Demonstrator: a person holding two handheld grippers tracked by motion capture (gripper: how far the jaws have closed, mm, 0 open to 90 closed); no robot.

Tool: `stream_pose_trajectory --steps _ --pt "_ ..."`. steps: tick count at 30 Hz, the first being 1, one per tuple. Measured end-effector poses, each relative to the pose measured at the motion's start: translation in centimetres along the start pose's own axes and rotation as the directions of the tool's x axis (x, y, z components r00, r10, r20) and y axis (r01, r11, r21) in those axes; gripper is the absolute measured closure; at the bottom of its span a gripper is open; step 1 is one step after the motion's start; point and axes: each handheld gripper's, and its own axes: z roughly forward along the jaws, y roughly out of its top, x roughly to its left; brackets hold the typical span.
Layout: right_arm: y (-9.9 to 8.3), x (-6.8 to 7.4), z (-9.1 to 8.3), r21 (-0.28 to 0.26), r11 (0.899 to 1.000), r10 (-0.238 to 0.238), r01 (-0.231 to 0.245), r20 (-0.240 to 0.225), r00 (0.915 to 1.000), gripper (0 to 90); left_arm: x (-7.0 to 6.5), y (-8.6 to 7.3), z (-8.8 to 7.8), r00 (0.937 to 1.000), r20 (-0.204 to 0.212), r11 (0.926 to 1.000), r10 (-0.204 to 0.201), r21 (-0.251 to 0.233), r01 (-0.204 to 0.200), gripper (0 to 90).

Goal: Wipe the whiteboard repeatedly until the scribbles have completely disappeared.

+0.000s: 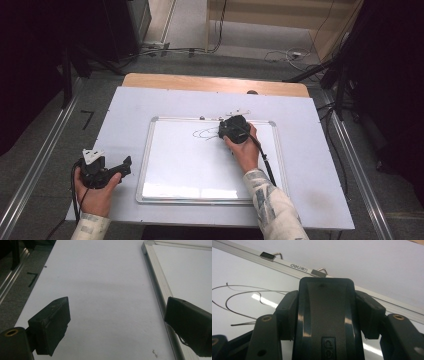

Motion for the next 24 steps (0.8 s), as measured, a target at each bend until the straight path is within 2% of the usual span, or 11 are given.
stream_pose_trajectory --steps 10,24 --pt "0.5 1.5 0.4 0.0 1.0 -0.025 0.025 -0.015 0.9996 39.6 0.0 0.0 0.0 1.0 0.002 1.0 -0.001 0.0 0.001 7.0" --pt "1.6 4.5 1.3 -0.006 0.999 -0.054 0.054 -0.051 0.9972 39.5 0.1 0.0 0.0 1.0 0.003 1.0 -0.003 -0.003 0.003 7.1"
